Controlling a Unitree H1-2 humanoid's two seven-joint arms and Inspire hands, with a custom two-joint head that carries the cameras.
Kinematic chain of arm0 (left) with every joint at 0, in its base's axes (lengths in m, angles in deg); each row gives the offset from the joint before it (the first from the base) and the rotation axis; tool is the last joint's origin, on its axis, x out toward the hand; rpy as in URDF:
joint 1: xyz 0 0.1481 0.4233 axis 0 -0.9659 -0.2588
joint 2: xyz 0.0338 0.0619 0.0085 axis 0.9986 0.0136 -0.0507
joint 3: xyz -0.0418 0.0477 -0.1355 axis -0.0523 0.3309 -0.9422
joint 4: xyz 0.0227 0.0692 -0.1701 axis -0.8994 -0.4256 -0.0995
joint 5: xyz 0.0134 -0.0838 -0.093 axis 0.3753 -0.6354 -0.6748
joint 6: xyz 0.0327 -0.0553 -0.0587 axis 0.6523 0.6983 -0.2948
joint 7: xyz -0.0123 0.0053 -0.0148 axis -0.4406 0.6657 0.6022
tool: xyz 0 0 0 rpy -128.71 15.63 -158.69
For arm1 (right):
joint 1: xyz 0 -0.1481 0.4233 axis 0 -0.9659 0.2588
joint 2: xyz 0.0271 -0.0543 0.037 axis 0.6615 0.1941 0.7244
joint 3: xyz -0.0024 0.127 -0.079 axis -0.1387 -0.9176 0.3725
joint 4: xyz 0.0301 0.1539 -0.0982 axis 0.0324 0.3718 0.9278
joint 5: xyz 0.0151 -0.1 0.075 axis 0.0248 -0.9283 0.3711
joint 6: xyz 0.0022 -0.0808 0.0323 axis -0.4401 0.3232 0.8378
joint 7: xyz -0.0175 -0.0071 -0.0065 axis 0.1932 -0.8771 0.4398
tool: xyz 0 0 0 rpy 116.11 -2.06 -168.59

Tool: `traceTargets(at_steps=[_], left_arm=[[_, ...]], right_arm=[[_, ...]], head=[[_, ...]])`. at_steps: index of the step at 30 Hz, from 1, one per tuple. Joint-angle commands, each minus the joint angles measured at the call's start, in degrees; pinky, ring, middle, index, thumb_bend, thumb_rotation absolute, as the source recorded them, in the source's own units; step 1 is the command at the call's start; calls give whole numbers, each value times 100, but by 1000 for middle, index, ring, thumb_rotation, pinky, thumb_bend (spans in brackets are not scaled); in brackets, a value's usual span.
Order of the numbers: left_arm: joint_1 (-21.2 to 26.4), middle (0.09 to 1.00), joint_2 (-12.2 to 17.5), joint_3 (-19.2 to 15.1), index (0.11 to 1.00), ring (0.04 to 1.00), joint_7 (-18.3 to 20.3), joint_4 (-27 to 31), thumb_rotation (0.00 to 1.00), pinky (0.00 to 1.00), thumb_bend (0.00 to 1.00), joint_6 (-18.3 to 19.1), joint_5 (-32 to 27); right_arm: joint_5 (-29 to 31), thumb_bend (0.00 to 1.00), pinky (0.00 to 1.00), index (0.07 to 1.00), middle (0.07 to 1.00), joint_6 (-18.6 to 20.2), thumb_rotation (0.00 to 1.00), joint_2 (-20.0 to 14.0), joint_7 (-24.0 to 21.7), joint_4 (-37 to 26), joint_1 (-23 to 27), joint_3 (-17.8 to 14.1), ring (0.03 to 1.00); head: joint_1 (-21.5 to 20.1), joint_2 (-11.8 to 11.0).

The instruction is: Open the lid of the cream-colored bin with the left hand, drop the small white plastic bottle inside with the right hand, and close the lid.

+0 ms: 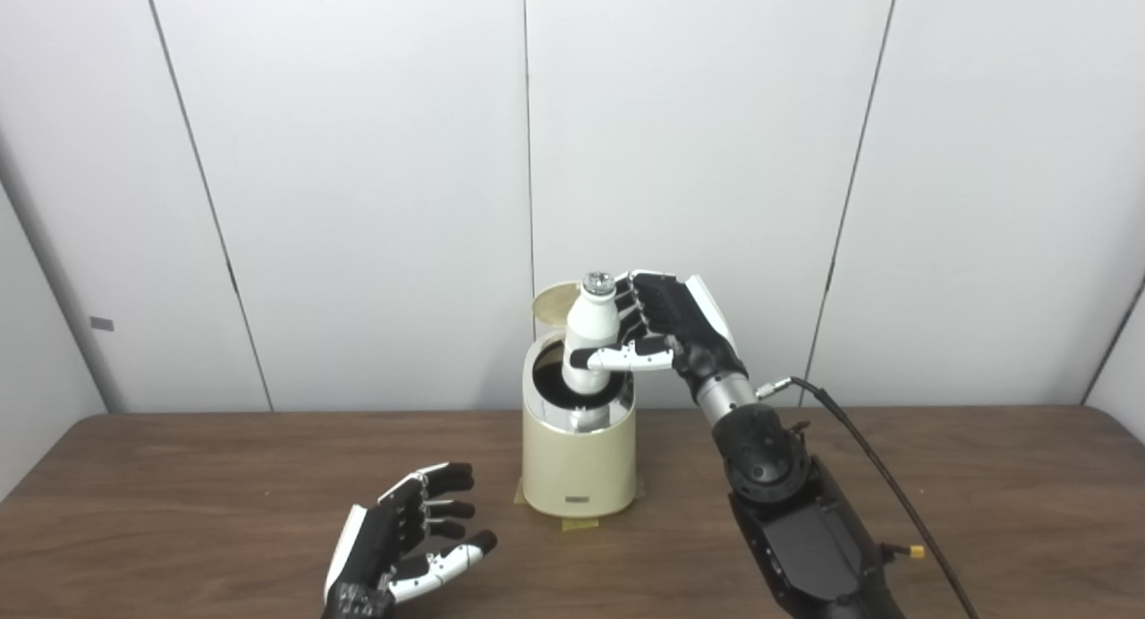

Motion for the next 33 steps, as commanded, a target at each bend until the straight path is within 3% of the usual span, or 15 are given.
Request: traceTargets(at_steps=[1,7,14,15,16,17,19,21,33], left_arm=[[193,754,-11,13,752,665,-37,171,22,604,693,-127,-30],[173,755,-28,20,750,665,-37,211,0,608,687,-95,-52],[164,748,-40,30,744,659,-27,291,17,600,695,-12,-68],[164,752,-36,35,745,660,-24,291,17,600,694,-15,-59],[165,753,-34,38,745,660,-22,292,15,601,691,-16,-52],[164,753,-36,38,745,660,-22,303,14,602,689,1,-55],[164,751,-35,37,742,661,-26,305,10,602,691,5,-53],[169,749,-32,35,740,659,-24,291,7,601,692,6,-60],[166,751,-22,49,745,666,-22,310,0,623,689,97,-34]], right_arm=[[21,512,314,542,468,-254,0,10,80,-49,411,-34,382],[-9,513,315,540,468,-478,0,-27,72,23,352,26,382],[-78,513,346,536,488,-1046,0,-263,-265,128,256,293,398],[-105,513,379,531,508,-1089,0,-299,-303,143,252,339,405],[-122,511,431,513,586,-1119,0,-323,-326,156,250,371,434],[-156,509,456,503,630,-1116,0,-340,-331,152,245,396,450],[-204,522,495,634,667,-1078,0,-351,-329,129,229,412,459],[-238,526,495,677,679,-1057,0,-366,-350,97,211,422,461],[-239,526,435,677,669,-986,0,-455,-618,-38,110,397,462]], head=[[8,5],[20,50],[39,91],[39,91],[39,91],[49,111],[49,117],[42,126],[39,165]])
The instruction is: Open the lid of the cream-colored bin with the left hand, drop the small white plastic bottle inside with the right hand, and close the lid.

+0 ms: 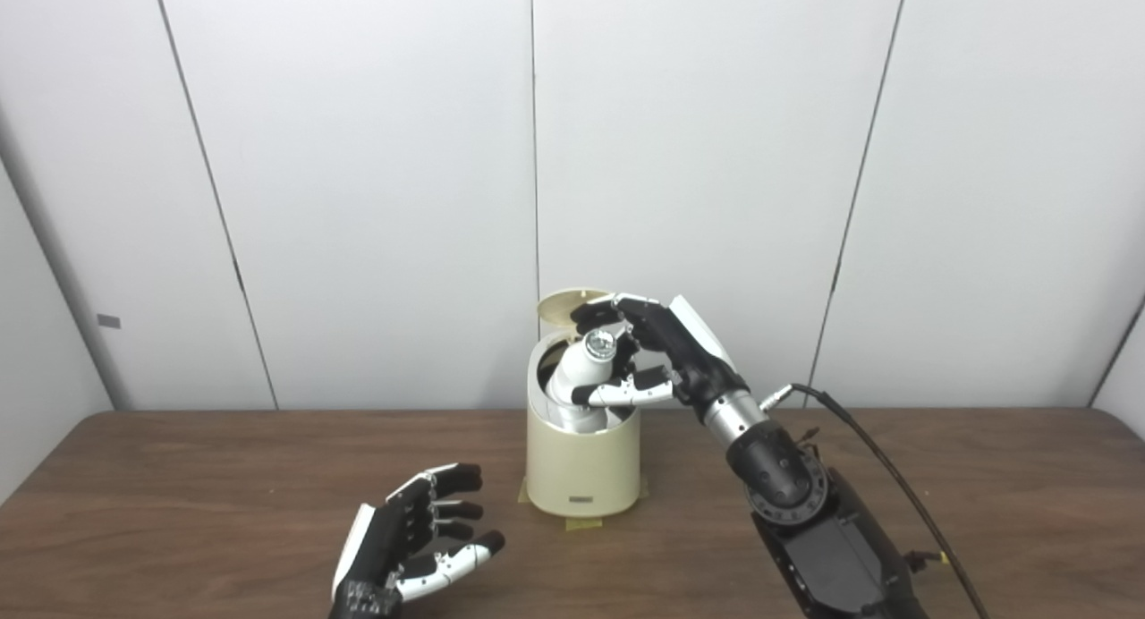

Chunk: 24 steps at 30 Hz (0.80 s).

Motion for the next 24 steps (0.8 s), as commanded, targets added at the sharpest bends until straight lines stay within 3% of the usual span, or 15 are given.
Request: traceTargets(at_steps=[1,14,15,17,24], left_arm=[[183,751,5,22,745,666,-29,194,0,625,688,-90,6],[176,755,11,36,750,673,-12,228,20,620,689,-37,-14],[176,755,12,34,750,669,-6,229,21,606,690,-26,-27],[184,756,14,27,750,667,18,208,9,598,688,-44,-69],[192,753,12,22,747,663,35,202,0,601,691,-25,-71]], right_arm=[[24,526,434,675,669,-89,0,-63,1,-243,222,-39,462],[14,526,420,683,678,113,0,-79,-187,-435,147,-39,462],[12,683,420,699,691,173,9,-80,-221,-468,141,-37,503],[9,778,417,723,713,292,27,-84,-275,-550,118,-40,528],[27,815,438,751,754,400,20,-101,-303,-638,79,-56,556]], head=[[3,16],[-9,37],[-14,36],[-16,42],[-28,59]])
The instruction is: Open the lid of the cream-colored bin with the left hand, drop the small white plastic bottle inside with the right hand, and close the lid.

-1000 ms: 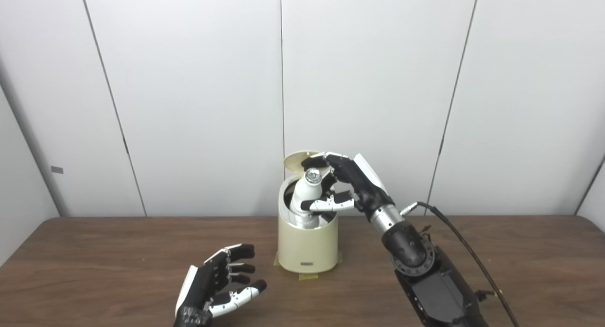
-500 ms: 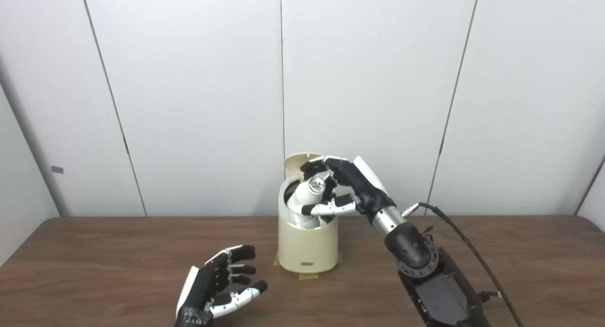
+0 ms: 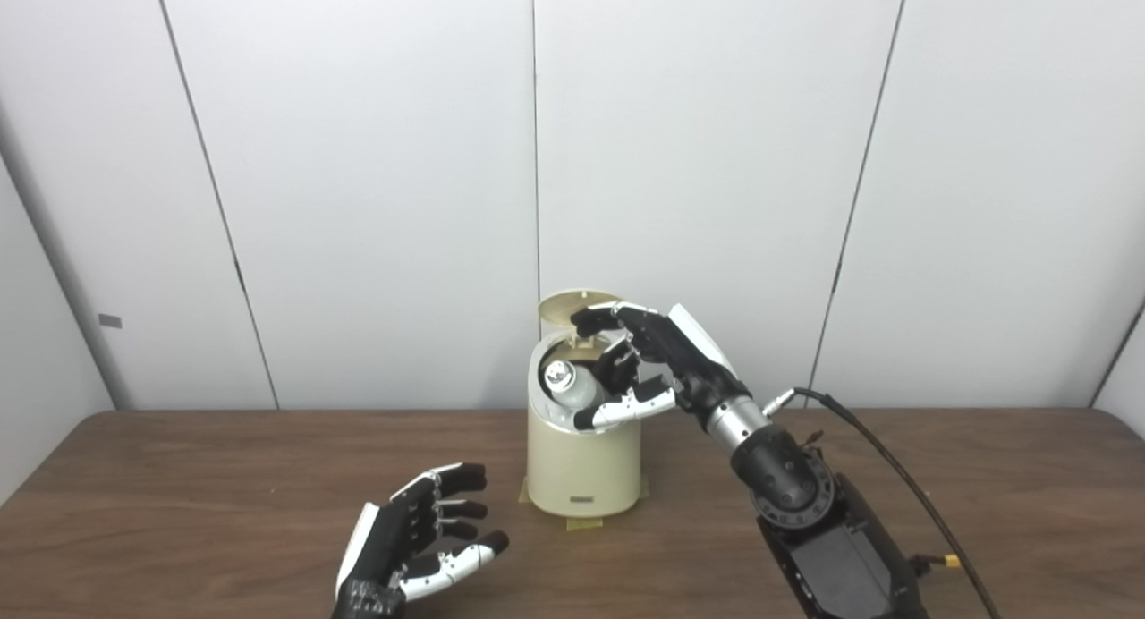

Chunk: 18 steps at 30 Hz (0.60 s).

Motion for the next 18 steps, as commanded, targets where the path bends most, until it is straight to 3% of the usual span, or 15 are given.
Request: traceTargets(at_steps=[1,12,18], left_arm=[[192,754,10,-3,747,663,-9,164,0,599,690,-60,-60],[191,752,13,13,745,660,-17,155,0,590,688,-54,-19],[198,750,15,16,745,659,-13,144,7,590,689,-82,-21]], right_arm=[[28,816,438,751,755,-51,22,-90,6,-248,217,-53,557],[-35,821,457,745,752,109,33,-107,13,-355,170,-37,588],[172,837,427,701,697,-252,11,-108,93,-536,57,-188,514]], head=[[-2,6],[-8,27],[-5,12]])
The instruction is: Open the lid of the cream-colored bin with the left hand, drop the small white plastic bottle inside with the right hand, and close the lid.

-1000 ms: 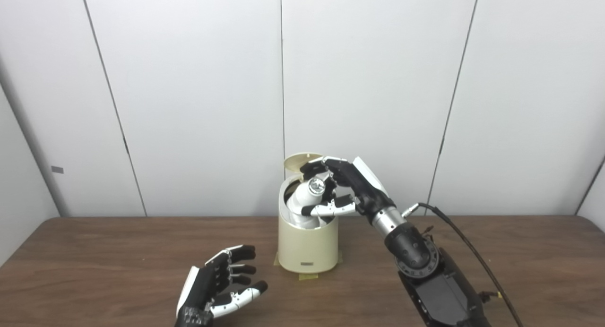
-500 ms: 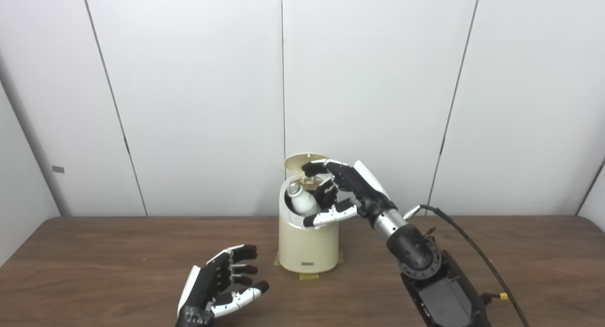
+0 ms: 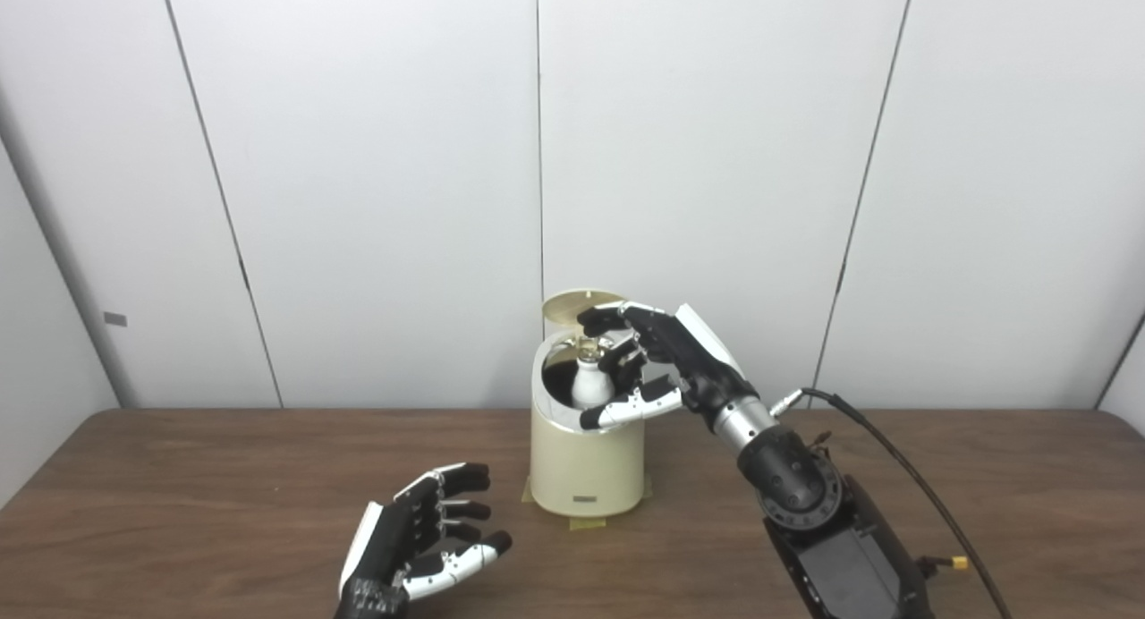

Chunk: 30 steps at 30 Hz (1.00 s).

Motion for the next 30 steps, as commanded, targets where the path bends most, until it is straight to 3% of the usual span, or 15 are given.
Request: traceTargets(at_steps=[1,6,12,15,17,24,30], left_arm=[[199,750,12,2,743,660,-13,142,5,595,690,-91,-39],[198,753,28,-1,743,670,-9,135,10,617,685,-148,-35],[200,740,51,-25,736,661,-4,126,16,601,687,-225,-67],[194,737,55,-32,736,656,-6,139,7,595,686,-229,-77],[184,736,58,-27,735,656,-17,153,15,603,690,-230,-52],[165,736,25,-39,737,654,-39,155,28,589,694,-297,-77],[129,745,-21,-52,749,662,-112,260,57,576,701,-312,-31]], right_arm=[[187,835,415,689,685,-385,14,-91,114,-346,155,-168,493],[399,823,305,631,603,-725,33,-163,234,-853,-191,-493,399],[1121,798,305,652,607,-1011,125,-316,145,-1025,-831,-1022,418],[1440,793,380,701,666,-1056,117,-395,46,-1023,-1204,-1195,482],[1582,801,434,723,695,-850,118,-410,32,-1053,-1473,-1268,514],[2065,826,638,794,784,-834,172,-206,-17,-922,-2048,-1341,623],[2162,834,553,788,784,-1204,197,-27,-8,-849,-2265,-1308,635]], head=[[10,0],[24,-17],[21,-18],[25,-11],[68,-14],[118,-32],[169,-51]])
